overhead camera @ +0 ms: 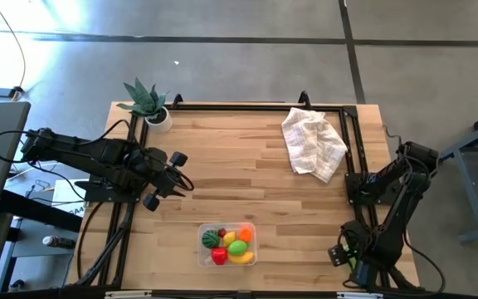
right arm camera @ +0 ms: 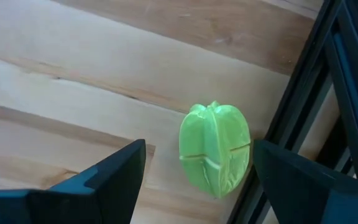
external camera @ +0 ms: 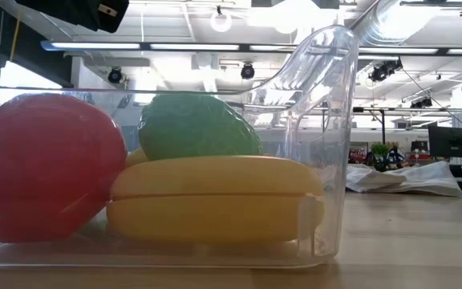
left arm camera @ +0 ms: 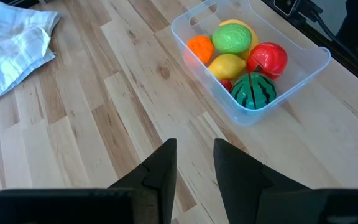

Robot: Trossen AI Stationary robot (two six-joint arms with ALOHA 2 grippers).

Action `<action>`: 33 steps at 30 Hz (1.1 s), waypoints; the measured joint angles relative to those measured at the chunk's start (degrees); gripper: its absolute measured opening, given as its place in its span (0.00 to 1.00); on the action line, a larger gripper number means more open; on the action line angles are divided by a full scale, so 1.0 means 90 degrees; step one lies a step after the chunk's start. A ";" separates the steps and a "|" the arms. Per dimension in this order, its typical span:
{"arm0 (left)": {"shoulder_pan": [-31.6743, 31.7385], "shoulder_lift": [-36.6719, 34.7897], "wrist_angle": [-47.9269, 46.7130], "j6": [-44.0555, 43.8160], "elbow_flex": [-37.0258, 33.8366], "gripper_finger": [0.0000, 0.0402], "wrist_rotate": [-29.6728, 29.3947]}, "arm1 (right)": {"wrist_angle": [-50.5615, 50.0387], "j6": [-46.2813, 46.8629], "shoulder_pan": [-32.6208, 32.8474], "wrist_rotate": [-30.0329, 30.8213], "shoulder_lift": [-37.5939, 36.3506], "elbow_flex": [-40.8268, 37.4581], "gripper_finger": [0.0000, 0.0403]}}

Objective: Pick and placing Produce into tupperware
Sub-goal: Put the start fruit into the bin

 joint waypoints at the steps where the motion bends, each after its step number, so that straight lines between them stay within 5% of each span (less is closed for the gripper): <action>1: 0.0001 0.0000 0.0000 0.0000 0.0000 0.24 0.0000 | -0.0010 0.0060 0.0000 0.0002 0.0002 -0.0002 0.72; 9: 0.0000 0.0000 0.0000 0.0000 0.0000 0.24 0.0000 | 0.0007 0.0210 0.0039 0.0036 0.0002 -0.0005 0.74; 23: 0.0001 0.0000 0.0000 0.0000 0.0000 0.24 0.0000 | 0.0103 0.0236 0.0027 -0.0008 0.0007 0.0002 0.95; 33: 0.0000 0.0000 0.0000 -0.0001 0.0000 0.24 0.0000 | 0.0263 0.0207 0.0007 -0.0389 0.0015 -0.0007 0.97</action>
